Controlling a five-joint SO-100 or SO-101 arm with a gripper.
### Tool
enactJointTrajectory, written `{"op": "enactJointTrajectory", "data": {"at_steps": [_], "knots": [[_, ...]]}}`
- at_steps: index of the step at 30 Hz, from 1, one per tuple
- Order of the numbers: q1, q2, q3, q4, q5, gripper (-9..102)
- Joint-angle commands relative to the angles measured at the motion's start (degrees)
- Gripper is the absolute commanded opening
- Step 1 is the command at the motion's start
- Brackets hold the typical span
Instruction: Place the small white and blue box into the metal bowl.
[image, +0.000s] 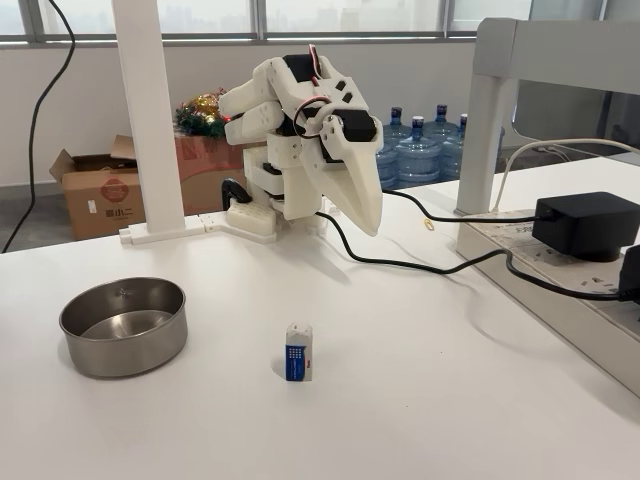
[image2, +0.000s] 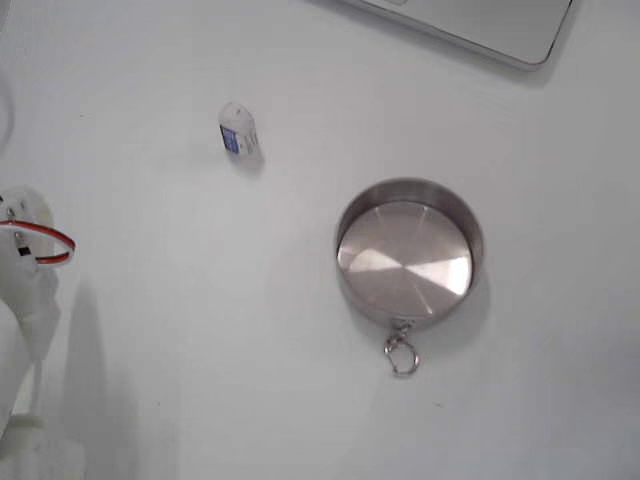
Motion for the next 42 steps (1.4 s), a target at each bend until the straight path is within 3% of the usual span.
{"op": "enactJointTrajectory", "data": {"at_steps": [1,42], "knots": [[-0.26,0.79,2.81,0.26,0.00,-4],[0.70,0.00,2.55,-1.14,0.09,-4]]}}
